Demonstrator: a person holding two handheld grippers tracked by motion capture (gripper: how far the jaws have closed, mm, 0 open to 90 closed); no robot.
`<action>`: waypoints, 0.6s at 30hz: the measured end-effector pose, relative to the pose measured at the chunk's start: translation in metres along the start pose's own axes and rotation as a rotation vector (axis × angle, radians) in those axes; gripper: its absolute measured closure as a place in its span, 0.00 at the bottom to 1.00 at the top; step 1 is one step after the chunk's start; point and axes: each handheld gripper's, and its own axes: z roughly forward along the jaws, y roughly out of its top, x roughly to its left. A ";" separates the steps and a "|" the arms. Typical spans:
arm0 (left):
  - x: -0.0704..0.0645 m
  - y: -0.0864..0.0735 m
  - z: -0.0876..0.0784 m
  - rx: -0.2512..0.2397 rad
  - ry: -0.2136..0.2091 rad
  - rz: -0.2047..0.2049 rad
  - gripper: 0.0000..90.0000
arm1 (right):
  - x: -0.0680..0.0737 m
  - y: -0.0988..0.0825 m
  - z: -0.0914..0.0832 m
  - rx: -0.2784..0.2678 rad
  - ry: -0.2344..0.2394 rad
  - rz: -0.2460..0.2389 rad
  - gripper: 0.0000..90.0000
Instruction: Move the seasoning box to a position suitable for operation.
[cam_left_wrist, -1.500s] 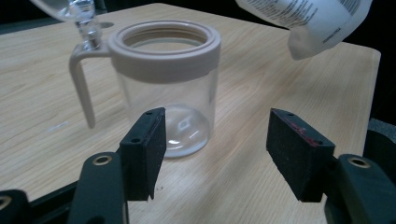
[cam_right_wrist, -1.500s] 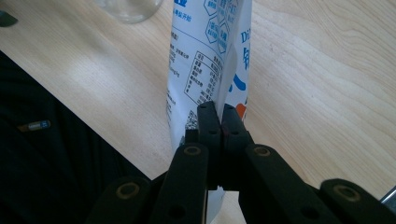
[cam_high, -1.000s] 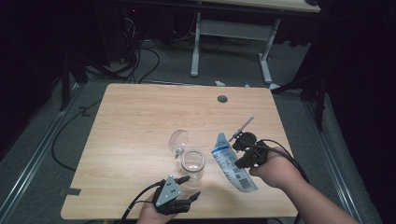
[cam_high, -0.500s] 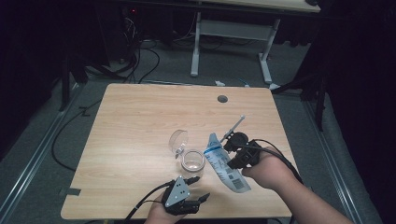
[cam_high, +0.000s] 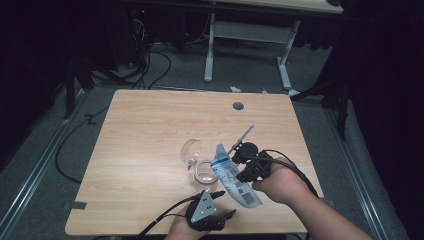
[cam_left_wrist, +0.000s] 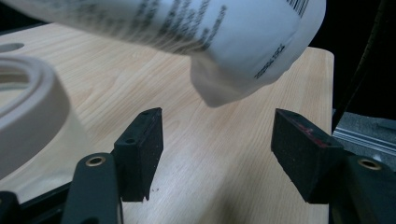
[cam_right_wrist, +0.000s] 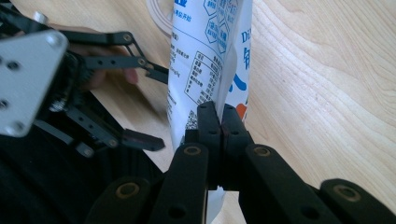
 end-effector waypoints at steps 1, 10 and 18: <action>0.000 0.001 0.001 0.001 -0.002 0.003 0.38 | 0.000 0.000 0.000 0.000 0.000 -0.005 1.00; -0.003 0.003 0.011 -0.012 0.001 0.001 0.37 | 0.005 0.005 -0.001 0.001 0.005 -0.012 1.00; -0.002 0.006 0.016 -0.023 0.020 -0.012 0.38 | 0.011 0.010 -0.002 -0.007 0.014 -0.023 1.00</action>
